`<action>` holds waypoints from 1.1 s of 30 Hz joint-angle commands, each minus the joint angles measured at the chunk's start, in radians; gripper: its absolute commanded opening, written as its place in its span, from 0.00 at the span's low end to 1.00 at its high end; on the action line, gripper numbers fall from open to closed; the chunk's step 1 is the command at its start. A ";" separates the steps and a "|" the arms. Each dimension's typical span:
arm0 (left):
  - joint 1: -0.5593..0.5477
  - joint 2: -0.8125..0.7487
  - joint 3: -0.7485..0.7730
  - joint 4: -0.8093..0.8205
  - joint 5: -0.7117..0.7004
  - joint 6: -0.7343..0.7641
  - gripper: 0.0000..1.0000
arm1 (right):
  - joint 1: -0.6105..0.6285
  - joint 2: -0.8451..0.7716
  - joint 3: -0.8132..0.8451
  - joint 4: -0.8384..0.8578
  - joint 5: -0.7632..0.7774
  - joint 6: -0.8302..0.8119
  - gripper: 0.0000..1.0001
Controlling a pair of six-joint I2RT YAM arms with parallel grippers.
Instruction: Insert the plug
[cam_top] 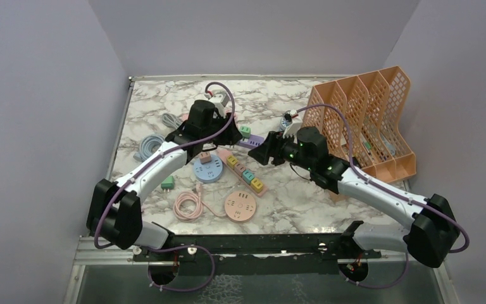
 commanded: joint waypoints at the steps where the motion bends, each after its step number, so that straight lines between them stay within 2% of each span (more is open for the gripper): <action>1: -0.025 -0.068 -0.034 0.153 0.027 -0.138 0.30 | 0.004 -0.014 0.004 0.013 0.013 0.030 0.62; 8: -0.079 -0.157 -0.091 0.244 -0.023 -0.476 0.30 | 0.004 -0.011 -0.080 0.262 -0.028 -0.037 0.63; 13: -0.092 -0.180 -0.143 0.325 -0.034 -0.655 0.30 | 0.004 0.045 -0.066 0.373 0.022 -0.074 0.63; 23: -0.096 -0.230 -0.208 0.365 -0.086 -0.800 0.30 | 0.004 0.112 -0.040 0.487 0.121 -0.014 0.62; 31: -0.096 -0.239 -0.225 0.387 -0.077 -0.864 0.30 | 0.004 0.179 -0.012 0.525 0.140 -0.012 0.57; 33: -0.096 -0.242 -0.227 0.383 -0.080 -0.866 0.30 | 0.004 0.189 -0.006 0.531 0.147 -0.007 0.53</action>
